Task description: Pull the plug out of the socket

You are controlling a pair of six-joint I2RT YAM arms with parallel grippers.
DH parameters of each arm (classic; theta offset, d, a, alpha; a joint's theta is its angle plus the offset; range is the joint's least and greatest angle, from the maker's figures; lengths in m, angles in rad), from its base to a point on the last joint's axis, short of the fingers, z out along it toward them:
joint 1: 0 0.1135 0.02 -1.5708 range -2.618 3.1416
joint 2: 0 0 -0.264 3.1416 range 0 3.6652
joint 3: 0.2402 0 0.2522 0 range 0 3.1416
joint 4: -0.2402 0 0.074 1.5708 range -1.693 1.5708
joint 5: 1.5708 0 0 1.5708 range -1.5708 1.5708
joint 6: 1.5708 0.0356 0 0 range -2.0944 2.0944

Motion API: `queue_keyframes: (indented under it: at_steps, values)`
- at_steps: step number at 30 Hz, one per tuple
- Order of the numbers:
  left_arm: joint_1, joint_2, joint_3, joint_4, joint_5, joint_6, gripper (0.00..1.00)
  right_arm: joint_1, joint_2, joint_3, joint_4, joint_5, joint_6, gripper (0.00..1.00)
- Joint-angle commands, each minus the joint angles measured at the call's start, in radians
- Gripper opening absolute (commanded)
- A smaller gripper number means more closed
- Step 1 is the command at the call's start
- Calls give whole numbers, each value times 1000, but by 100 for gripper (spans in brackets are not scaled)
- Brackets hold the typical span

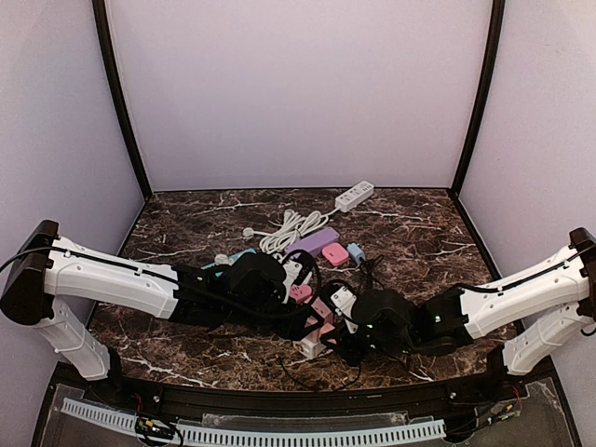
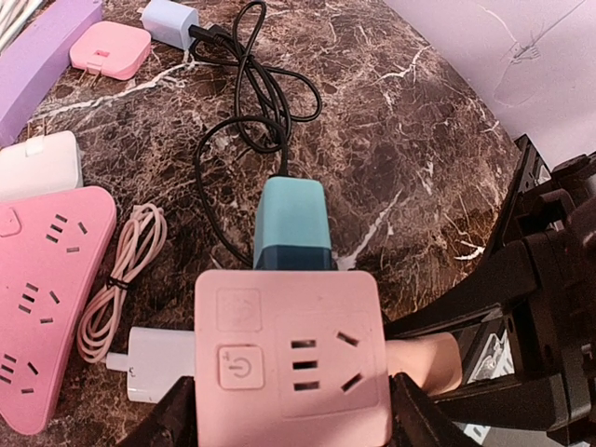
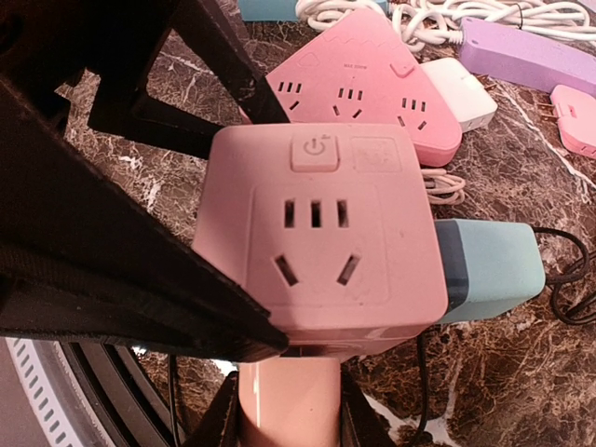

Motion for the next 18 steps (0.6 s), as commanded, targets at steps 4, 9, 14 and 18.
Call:
queue_keyframes:
  at_steps: [4,9,14,18]
  values:
    - [26,21,-45,-213,-38,60,20,-35,-26,63,-85,11,7,0]
    - [26,21,-40,-227,-27,102,19,-78,-42,100,-127,-60,-11,0]
    - [26,20,-43,-227,-12,128,19,-105,-38,151,-187,-96,-17,0]
    - [27,18,-43,-227,-13,132,19,-110,-33,160,-203,-95,-17,0]
